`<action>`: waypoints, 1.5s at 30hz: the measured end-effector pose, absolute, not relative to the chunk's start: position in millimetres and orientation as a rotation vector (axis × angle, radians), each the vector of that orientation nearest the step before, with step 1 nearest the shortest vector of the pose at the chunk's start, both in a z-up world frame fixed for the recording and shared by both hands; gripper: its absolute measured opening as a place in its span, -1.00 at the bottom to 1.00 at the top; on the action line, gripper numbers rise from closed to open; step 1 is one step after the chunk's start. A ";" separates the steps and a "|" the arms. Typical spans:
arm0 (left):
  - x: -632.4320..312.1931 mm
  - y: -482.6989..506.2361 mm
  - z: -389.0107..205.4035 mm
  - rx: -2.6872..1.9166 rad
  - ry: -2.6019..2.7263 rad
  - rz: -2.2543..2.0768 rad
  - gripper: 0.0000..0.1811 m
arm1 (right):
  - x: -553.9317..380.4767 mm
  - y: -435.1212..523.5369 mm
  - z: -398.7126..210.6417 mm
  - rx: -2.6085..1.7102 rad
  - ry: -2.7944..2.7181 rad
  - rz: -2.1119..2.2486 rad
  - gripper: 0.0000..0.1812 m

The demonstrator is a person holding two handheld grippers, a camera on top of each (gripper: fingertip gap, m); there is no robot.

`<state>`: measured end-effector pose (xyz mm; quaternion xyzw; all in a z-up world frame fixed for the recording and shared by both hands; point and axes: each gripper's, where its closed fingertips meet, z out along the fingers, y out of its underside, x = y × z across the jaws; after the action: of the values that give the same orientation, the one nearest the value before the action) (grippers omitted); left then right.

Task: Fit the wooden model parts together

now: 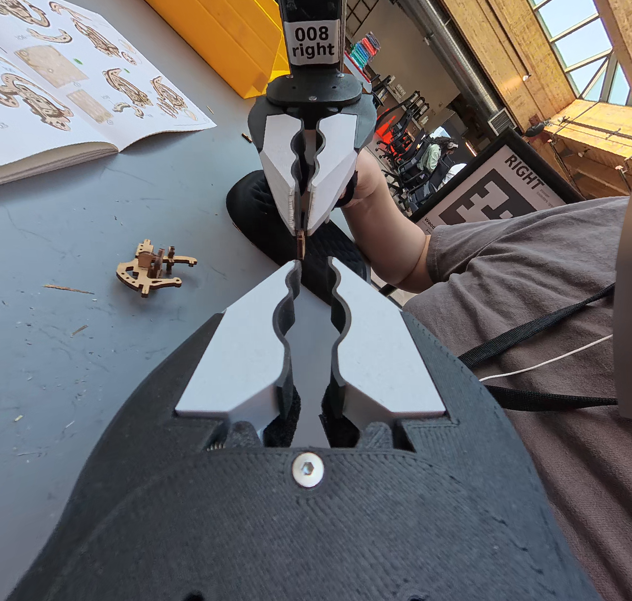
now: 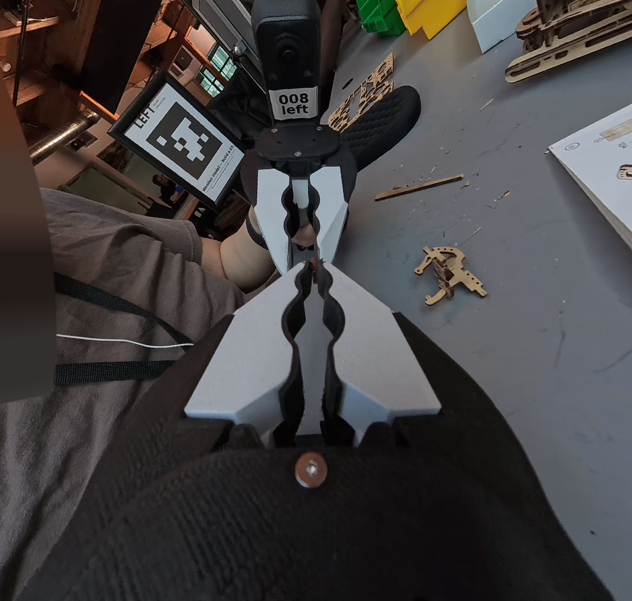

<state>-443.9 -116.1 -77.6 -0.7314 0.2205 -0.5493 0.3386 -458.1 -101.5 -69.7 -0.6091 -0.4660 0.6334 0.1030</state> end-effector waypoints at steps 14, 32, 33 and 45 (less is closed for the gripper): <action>-446.3 -98.5 -62.5 -1.742 0.351 -1.525 -1.00 | -459.0 -88.2 -55.0 -1.760 -1.175 2.011 -1.00; -465.3 -110.2 -97.7 -2.099 0.593 -1.315 -1.00 | -438.0 -89.6 -79.9 -1.363 -1.786 1.245 -0.80; -466.9 -110.6 -97.7 -2.089 0.591 -1.301 -1.00 | -435.7 -93.3 -84.3 -1.364 -1.819 1.254 -0.80; -472.0 -120.2 -105.4 -2.084 0.541 -1.266 -1.00 | -448.9 -90.3 -142.2 -1.294 -2.222 0.919 -0.78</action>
<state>-472.0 -120.2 -105.4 -0.7915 0.2055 -0.4808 0.3165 -448.9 -90.3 -142.2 -0.4640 -0.7966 0.3293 0.2043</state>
